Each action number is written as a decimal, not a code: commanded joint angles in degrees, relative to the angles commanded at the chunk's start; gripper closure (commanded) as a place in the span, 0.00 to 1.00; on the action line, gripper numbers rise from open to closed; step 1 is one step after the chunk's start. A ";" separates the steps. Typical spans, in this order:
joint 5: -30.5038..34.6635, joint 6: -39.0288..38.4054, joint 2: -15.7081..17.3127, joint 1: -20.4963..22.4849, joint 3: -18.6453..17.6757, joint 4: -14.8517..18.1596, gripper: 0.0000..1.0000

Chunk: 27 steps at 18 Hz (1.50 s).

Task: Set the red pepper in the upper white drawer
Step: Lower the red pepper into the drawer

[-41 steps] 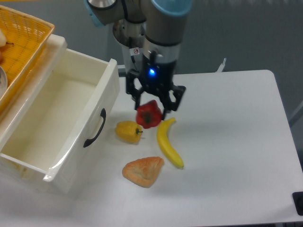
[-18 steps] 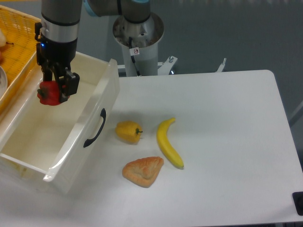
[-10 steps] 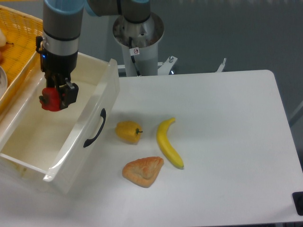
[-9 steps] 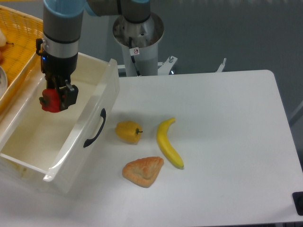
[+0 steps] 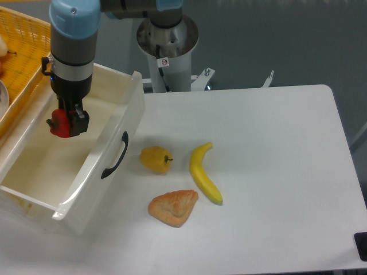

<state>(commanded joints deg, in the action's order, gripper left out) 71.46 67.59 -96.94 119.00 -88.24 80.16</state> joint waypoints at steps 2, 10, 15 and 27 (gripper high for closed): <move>0.09 0.79 -0.53 0.00 0.00 0.00 0.86; 1.05 3.43 -1.93 -0.61 -0.78 0.18 0.86; 2.28 5.54 -2.37 -0.88 -2.02 0.09 0.86; 3.87 5.54 -3.69 -2.11 -1.93 -0.26 0.76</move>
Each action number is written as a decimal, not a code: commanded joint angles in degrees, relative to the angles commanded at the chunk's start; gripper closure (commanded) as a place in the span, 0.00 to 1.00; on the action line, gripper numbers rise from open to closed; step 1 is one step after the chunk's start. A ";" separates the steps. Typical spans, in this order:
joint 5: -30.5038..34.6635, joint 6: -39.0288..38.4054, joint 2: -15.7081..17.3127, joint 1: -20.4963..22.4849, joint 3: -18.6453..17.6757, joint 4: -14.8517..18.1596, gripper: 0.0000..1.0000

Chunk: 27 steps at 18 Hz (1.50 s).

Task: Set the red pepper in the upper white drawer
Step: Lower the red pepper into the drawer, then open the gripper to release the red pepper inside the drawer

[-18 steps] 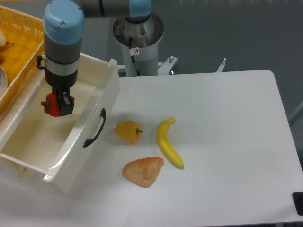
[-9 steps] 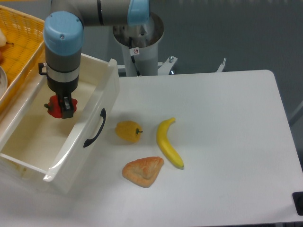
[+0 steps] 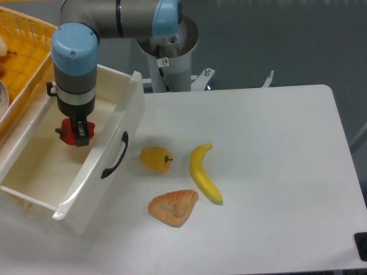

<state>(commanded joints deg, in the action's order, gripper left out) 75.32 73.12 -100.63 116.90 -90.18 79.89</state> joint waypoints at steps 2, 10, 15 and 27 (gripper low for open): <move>0.00 0.00 0.00 0.00 0.00 -0.17 0.71; 1.23 4.04 -0.35 0.00 0.00 -0.53 0.43; 1.41 4.13 -0.44 -0.35 -0.09 -0.44 0.40; 1.50 4.04 -0.35 -0.62 -0.35 -0.35 0.13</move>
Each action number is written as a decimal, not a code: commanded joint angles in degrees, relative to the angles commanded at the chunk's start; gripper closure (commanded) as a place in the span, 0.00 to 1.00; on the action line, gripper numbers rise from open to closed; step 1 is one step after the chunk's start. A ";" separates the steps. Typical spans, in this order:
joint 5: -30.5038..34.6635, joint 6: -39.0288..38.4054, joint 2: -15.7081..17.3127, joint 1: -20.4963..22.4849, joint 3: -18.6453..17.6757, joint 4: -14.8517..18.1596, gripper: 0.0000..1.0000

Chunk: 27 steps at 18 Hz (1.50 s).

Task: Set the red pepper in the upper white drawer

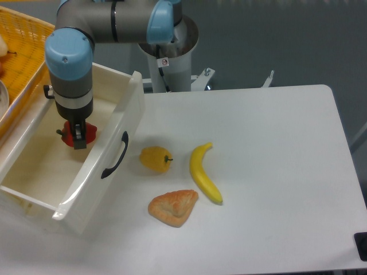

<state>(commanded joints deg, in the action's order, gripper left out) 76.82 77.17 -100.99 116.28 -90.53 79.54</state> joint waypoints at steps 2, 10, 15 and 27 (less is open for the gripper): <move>-0.09 0.00 0.00 -0.53 0.00 -0.09 0.09; -0.96 -0.35 0.09 0.17 2.81 -0.18 0.08; -4.56 -1.05 0.53 2.37 3.87 -2.90 0.09; -13.62 -17.47 0.97 9.22 6.59 -5.79 0.06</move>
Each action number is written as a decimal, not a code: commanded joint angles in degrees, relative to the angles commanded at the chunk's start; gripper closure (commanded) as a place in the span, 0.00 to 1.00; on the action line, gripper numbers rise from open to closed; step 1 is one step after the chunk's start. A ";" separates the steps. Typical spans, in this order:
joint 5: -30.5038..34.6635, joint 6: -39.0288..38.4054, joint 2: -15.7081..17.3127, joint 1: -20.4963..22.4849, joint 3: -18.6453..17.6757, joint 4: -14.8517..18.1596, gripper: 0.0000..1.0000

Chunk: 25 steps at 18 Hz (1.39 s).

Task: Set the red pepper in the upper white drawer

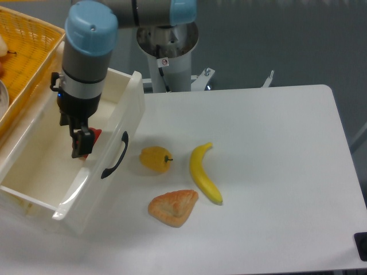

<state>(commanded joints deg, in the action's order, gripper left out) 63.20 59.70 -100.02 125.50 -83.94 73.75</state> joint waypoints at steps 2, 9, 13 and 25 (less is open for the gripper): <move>-0.44 -5.62 0.00 2.02 0.09 -1.32 0.01; 0.08 -15.67 -0.70 10.80 -0.70 -1.59 0.00; 0.26 -15.05 -1.31 17.13 -2.28 -2.03 0.00; 20.44 -5.03 -12.65 21.89 -2.28 -7.91 0.00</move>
<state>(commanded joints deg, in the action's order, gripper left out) 83.64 54.67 -112.67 147.39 -86.22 65.84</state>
